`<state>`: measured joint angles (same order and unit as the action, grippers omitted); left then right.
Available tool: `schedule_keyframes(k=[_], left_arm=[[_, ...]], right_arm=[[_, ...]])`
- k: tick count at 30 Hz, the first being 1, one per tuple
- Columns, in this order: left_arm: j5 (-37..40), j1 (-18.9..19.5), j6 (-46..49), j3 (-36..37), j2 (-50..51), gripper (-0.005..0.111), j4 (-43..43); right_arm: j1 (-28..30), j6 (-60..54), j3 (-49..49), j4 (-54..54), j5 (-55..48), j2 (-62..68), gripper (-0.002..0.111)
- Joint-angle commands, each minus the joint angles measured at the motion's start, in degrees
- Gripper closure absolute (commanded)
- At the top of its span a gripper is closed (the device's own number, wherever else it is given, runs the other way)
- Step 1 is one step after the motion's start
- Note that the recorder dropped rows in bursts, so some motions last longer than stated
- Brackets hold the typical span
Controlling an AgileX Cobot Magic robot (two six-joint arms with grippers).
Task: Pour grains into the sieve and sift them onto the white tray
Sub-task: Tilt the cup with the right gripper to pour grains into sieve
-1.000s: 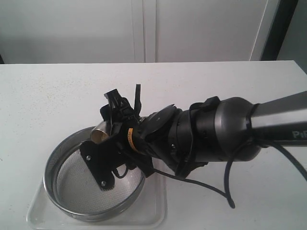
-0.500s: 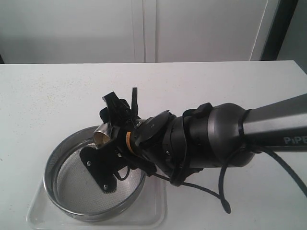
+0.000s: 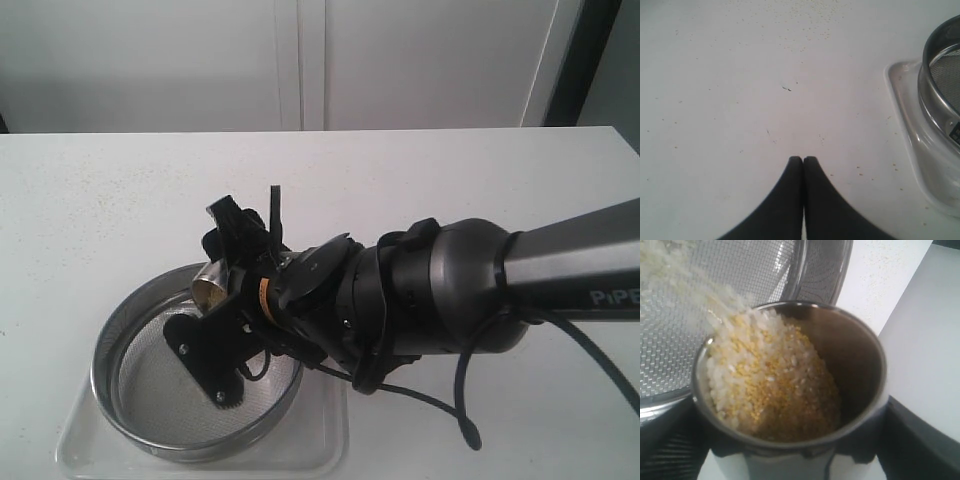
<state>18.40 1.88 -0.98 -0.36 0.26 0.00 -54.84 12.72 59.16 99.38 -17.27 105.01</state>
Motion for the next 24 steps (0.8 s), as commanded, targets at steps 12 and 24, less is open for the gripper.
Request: schedule_keyframes(k=[12, 24], left_arm=[[0.5, -0.3, -0.1, 0.4, -0.3, 0.107, 0.0], [0.5, -0.3, -0.1, 0.4, -0.3, 0.107, 0.0]], right_arm=[[-0.1, -4.6, 0.4, 0.6, -2.9, -0.3, 0.108], [-0.1, -10.1, 0.4, 0.6, -5.1, -0.3, 0.108]])
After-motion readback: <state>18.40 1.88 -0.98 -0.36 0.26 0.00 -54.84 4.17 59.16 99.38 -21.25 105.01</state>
